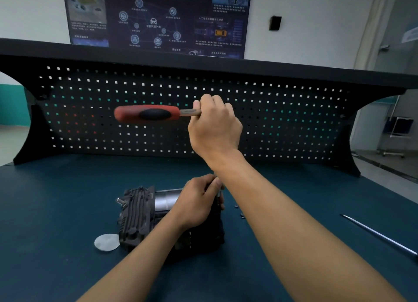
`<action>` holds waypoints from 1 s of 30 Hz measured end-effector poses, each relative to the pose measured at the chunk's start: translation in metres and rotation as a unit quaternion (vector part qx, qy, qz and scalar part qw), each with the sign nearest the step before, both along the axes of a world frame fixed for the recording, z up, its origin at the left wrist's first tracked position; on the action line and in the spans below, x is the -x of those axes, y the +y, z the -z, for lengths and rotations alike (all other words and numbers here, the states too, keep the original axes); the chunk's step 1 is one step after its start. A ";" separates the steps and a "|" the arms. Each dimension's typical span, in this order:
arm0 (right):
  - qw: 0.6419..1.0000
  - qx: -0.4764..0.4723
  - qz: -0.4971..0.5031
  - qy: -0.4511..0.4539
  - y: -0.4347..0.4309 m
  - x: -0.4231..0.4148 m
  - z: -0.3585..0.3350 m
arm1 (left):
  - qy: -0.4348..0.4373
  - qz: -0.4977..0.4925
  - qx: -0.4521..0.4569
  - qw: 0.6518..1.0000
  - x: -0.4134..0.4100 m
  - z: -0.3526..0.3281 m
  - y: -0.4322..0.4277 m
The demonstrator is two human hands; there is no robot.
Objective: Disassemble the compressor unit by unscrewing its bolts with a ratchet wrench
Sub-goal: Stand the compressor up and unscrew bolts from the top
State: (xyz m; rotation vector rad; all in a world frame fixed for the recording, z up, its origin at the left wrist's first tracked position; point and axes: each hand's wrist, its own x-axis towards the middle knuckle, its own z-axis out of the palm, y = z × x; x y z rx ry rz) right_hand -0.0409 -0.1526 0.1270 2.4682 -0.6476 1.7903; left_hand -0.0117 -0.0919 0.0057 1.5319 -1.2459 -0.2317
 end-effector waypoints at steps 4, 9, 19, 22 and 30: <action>1.000 -0.008 -0.008 0.004 0.002 -0.001 -0.001 | 0.005 0.001 0.006 1.000 0.000 0.001 0.000; 0.989 -0.053 -0.127 -0.045 0.003 -0.001 0.003 | 0.000 0.029 -0.007 1.000 -0.003 0.001 0.001; 0.936 -0.143 -0.298 -0.125 0.010 -0.008 0.004 | -0.001 0.053 0.016 0.998 -0.005 0.002 0.001; 0.888 -0.209 -0.381 -0.148 0.003 -0.006 0.005 | 0.017 0.062 0.015 0.998 -0.003 0.002 0.000; 0.801 -0.302 -0.486 -0.175 -0.013 0.007 -0.001 | 0.017 0.048 0.005 0.999 -0.002 0.001 0.001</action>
